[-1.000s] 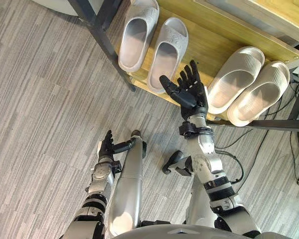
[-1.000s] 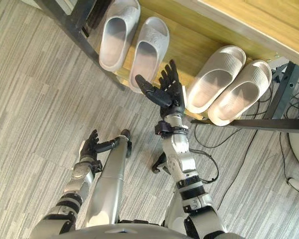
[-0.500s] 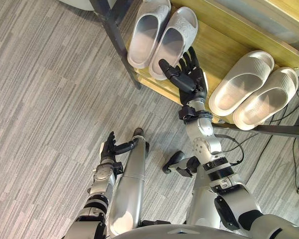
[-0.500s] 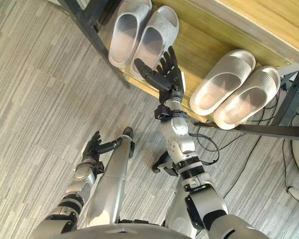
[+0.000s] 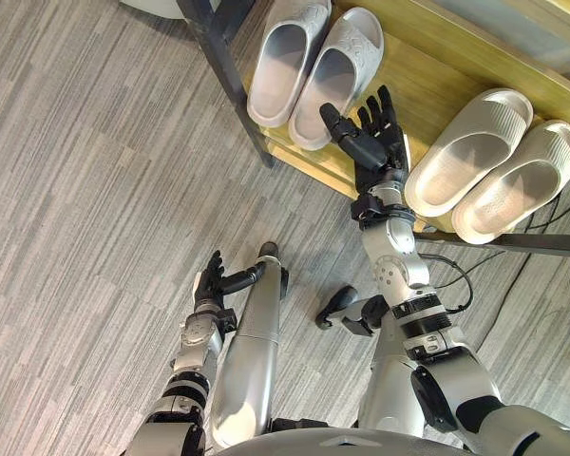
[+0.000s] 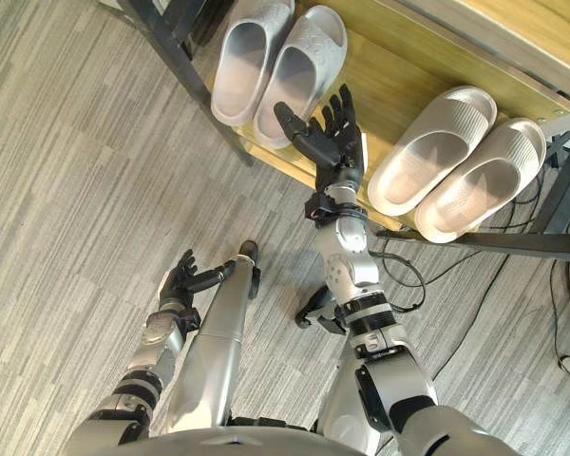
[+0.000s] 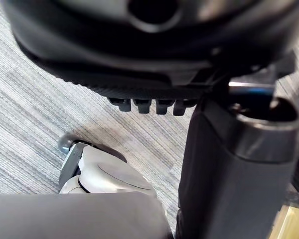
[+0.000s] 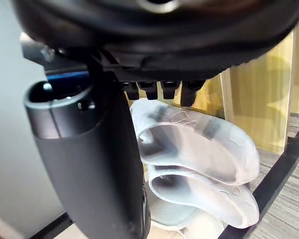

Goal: Organize the slippers on the shoe rack

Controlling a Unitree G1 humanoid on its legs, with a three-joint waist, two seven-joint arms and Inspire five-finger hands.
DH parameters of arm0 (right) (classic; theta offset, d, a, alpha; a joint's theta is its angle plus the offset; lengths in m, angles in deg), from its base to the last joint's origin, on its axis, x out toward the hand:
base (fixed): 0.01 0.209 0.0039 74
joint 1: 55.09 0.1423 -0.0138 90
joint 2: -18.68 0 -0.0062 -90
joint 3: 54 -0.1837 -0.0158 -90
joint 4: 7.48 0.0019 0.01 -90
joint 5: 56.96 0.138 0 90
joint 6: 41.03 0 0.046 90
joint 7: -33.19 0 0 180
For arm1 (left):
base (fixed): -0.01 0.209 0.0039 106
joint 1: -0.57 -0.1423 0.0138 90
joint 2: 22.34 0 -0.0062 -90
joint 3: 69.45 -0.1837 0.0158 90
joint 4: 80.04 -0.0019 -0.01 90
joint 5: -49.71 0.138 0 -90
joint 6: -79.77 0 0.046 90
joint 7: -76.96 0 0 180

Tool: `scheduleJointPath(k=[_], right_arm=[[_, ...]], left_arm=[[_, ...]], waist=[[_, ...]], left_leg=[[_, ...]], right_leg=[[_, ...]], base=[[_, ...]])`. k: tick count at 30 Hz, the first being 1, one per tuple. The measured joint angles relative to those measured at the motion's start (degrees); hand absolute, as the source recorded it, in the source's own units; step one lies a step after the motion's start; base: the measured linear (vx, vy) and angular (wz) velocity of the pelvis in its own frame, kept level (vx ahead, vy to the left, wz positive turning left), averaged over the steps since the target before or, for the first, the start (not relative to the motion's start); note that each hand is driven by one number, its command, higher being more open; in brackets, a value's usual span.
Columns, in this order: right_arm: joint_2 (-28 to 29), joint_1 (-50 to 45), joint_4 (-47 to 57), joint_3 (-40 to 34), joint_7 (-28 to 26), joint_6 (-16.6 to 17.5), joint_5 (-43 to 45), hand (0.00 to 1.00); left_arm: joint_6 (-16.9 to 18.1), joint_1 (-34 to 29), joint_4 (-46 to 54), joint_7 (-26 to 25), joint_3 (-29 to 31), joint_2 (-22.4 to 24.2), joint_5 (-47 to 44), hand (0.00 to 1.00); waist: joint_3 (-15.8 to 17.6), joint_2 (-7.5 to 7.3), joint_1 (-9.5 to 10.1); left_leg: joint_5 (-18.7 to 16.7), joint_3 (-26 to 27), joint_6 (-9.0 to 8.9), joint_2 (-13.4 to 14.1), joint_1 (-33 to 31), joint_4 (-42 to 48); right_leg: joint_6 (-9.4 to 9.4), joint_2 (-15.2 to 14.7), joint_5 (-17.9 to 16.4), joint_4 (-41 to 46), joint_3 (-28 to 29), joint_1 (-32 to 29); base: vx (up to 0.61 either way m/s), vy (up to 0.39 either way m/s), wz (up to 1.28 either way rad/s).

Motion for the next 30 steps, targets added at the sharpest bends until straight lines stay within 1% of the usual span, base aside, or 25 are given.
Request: scheduleJointPath(k=[1,2,3,4,5,6,7,9,10,11,12,13,14,15,16,17,18,19,21,22,25,27,28,30], right_arm=[[0.5,-1.8,1.7,0.1,0.0,0.0,-1.4,1.0],[1.6,-6.1,4.8,0.1,0.0,-0.1,-4.2,1.0],[1.9,-7.8,5.7,0.2,0.0,-0.1,-5.0,1.0],[2.4,-11.5,7.6,0.3,0.0,-0.1,-6.8,1.0],[2.7,-13.0,8.4,0.7,0.0,-0.2,-7.2,1.0],[3.0,-16.1,10.1,1.3,0.1,-0.3,-9.0,1.0],[3.1,-19.6,12.2,2.0,0.1,-0.7,-11.1,1.0],[3.1,-22.7,14.2,2.5,0.0,-0.9,-13.3,1.0],[3.1,-25.3,15.1,2.9,-0.4,-1.2,-16.2,1.0],[3.1,-27.4,15.2,3.1,-0.7,-1.3,-18.1,1.0],[3.0,-28.3,15.2,3.3,-0.8,-1.3,-18.4,1.0],[3.0,-30.1,15.2,4.0,-1.0,-1.5,-20.0,1.0],[2.6,-33.1,15.1,5.0,-1.9,-1.6,-22.2,1.0],[2.3,-33.9,15.1,5.3,-2.3,-1.6,-22.9,1.0],[1.5,-35.5,14.7,6.1,-3.1,-1.6,-24.3,1.0],[0.4,-36.8,12.2,6.8,-4.7,-1.6,-26.7,1.0],[0.1,-36.9,10.2,7.3,-5.2,-1.7,-27.8,1.0],[-0.1,-36.9,8.7,7.3,-5.5,-1.7,-28.5,1.0],[-0.9,-38.5,2.5,7.3,-6.4,-2.4,-34.4,1.0],[-1.0,-38.7,2.0,7.3,-6.6,-2.5,-35.2,1.0],[-2.2,-41.4,-3.7,7.5,-8.2,-3.5,-42.0,1.0],[-3.2,-42.2,-6.2,8.2,-8.7,-3.7,-45.5,1.0],[-3.6,-42.1,-8.1,8.5,-9.3,-3.7,-46.8,1.0],[-4.1,-42.0,-10.0,8.6,-9.8,-3.8,-47.8,1.0]], left_arm=[[-0.1,0.0,0.0,-0.1,0.1,0.0,0.0,1.0],[-0.5,-0.1,-0.1,-0.1,0.0,0.0,0.0,1.0],[-0.6,-0.2,-0.1,-0.1,0.0,0.0,0.0,1.0],[-0.7,-0.6,-0.1,0.0,-0.2,0.3,0.1,1.0],[-0.7,-0.9,-0.1,0.0,-0.1,0.6,0.0,1.0],[-0.6,-1.5,-0.1,0.0,-0.2,1.0,0.1,1.0],[-1.0,-2.1,-0.1,0.2,-0.9,1.0,0.2,1.0],[-1.2,-2.6,-0.1,0.1,-1.5,1.1,0.3,1.0],[-1.2,-3.2,-0.7,0.1,-2.4,1.1,0.4,1.0],[-1.3,-3.4,-1.7,0.1,-3.5,1.2,1.2,1.0],[-1.3,-3.6,-2.0,0.1,-4.1,1.2,1.3,1.0],[-1.3,-4.1,-2.8,-0.1,-5.1,0.9,2.1,1.0],[-1.3,-4.9,-4.1,0.0,-6.7,0.5,2.5,1.0],[-1.3,-5.1,-4.7,0.0,-7.3,0.4,2.6,1.0],[-1.3,-5.4,-5.9,0.1,-8.7,0.3,2.9,1.0],[-1.6,-6.0,-8.0,0.3,-11.5,-0.1,4.3,1.0],[-1.7,-6.5,-8.7,0.5,-12.0,0.0,4.7,1.0],[-1.7,-6.9,-9.3,0.7,-12.6,0.2,4.8,1.0],[-1.9,-8.2,-10.8,1.5,-14.3,0.8,7.2,1.0],[-1.9,-8.4,-10.8,1.5,-14.3,0.9,7.4,1.0],[-1.9,-10.0,-11.4,1.9,-14.7,0.9,9.6,1.0],[-1.9,-10.7,-11.5,2.0,-14.7,0.7,10.7,1.0],[-1.9,-11.2,-11.6,2.0,-15.0,0.6,11.2,1.0],[-1.9,-11.3,-12.1,2.2,-16.0,0.4,11.5,1.0]], waist=[[0.0,0.04,0.0],[0.0,0.03,-0.09],[0.0,0.02,-0.1],[0.0,-0.02,-0.39],[0.0,-0.01,-0.59],[0.0,-0.02,-1.29],[-0.2,-0.16,-2.02],[-0.6,-0.52,-2.59],[-1.2,-0.84,-3.33],[-2.0,-1.1,-3.57],[-2.5,-1.25,-3.71],[-3.6,-1.75,-4.05],[-5.2,-2.43,-4.53],[-5.6,-2.6,-4.59],[-6.6,-2.83,-4.89],[-7.7,-2.77,-5.72],[-8.4,-2.61,-6.27],[-8.8,-2.45,-6.47],[-10.4,-1.46,-6.66],[-10.6,-1.37,-6.66],[-12.8,-0.18,-6.78],[-13.5,0.46,-6.9],[-14.1,0.78,-7.3],[-14.4,1.04,-7.61]], left_leg=[[0.0,0.1,0.03,0.3,0.6,-0.2],[-0.1,0.5,0.05,0.9,2.7,-1.5],[-0.1,0.8,0.07,1.1,3.7,-2.0],[-0.1,1.6,0.41,1.4,6.2,-3.7],[-0.1,2.0,0.62,1.6,7.2,-4.5],[0.4,3.2,1.1,2.3,10.0,-6.8],[1.2,4.2,0.95,2.7,13.2,-9.8],[2.2,4.9,1.11,2.7,16.2,-12.9],[2.9,5.5,1.22,2.7,19.4,-16.0],[3.4,6.0,1.33,2.7,21.8,-18.4],[3.7,6.2,1.36,2.7,22.7,-19.4],[4.5,6.6,1.35,2.6,24.9,-22.1],[5.9,7.3,1.32,2.5,28.2,-26.4],[6.4,7.5,1.33,2.5,29.1,-27.8],[7.7,7.7,1.31,2.4,31.5,-31.1],[10.1,8.3,1.28,2.5,36.1,-37.4],[11.2,8.7,1.17,2.7,37.9,-40.0],[11.9,9.1,1.22,2.8,39.3,-41.8],[13.7,10.4,1.12,3.3,44.9,-47.7],[13.8,10.5,1.12,3.4,45.3,-48.0],[13.8,11.9,1.12,3.4,49.6,-50.1],[13.8,12.5,1.12,3.3,50.9,-50.5],[13.8,12.6,1.12,3.2,51.3,-50.7],[13.8,12.6,1.13,3.1,51.8,-50.8]], right_leg=[[0.08,0.4,0.3,-0.6,0.0,0.6],[-0.07,1.1,1.1,-2.4,0.1,2.5],[0.0,1.3,1.3,-3.0,0.2,3.3],[0.33,1.7,1.9,-4.7,0.6,5.4],[0.5,1.8,2.2,-5.5,0.7,6.2],[0.78,2.3,3.2,-8.0,0.8,8.5],[1.13,3.1,4.5,-11.2,0.9,11.2],[1.59,3.6,5.6,-14.1,1.0,13.5],[2.05,4.1,6.7,-17.2,1.0,16.3],[2.44,4.5,7.4,-19.5,1.0,18.2],[2.61,4.6,7.8,-20.5,1.0,19.0],[2.94,4.9,8.5,-22.7,0.9,20.5],[3.36,5.6,9.8,-26.4,0.9,23.0],[3.43,5.8,10.2,-27.6,0.9,23.7],[3.71,6.3,11.3,-30.2,0.9,25.4],[4.04,7.8,13.7,-35.8,0.8,29.0],[4.2,8.5,14.8,-38.2,0.7,30.5],[4.24,9.1,15.7,-40.0,0.8,31.7],[4.74,11.4,18.9,-47.3,1.1,36.9],[4.79,11.5,19.2,-47.8,1.1,37.4],[5.56,13.0,22.2,-54.3,2.2,42.4],[5.77,13.4,23.8,-56.9,3.0,44.1],[5.78,13.5,24.5,-57.9,3.3,44.7],[5.84,13.6,25.2,-58.8,3.3,45.5]], base=[[-0.02,0.047,-0.22],[-0.01,0.033,-0.22],[-0.02,0.055,-0.25],[-0.01,0.035,-0.16],[0.0,0.054,-0.19],[0.02,0.034,-0.2],[0.06,0.051,-0.22],[0.07,0.039,-0.14],[0.07,0.032,-0.1],[0.12,0.047,-0.09],[0.1,0.03,-0.08],[0.15,0.026,-0.08],[0.14,0.014,-0.09],[0.22,0.014,-0.11],[0.21,0.015,-0.16],[0.23,0.019,-0.17],[0.12,0.013,-0.19],[0.11,0.005,-0.21],[0.12,0.0,-0.26],[0.09,0.01,-0.25],[0.04,0.025,-0.25],[0.0,0.047,-0.22],[-0.04,0.041,-0.14],[-0.05,0.034,-0.06]])
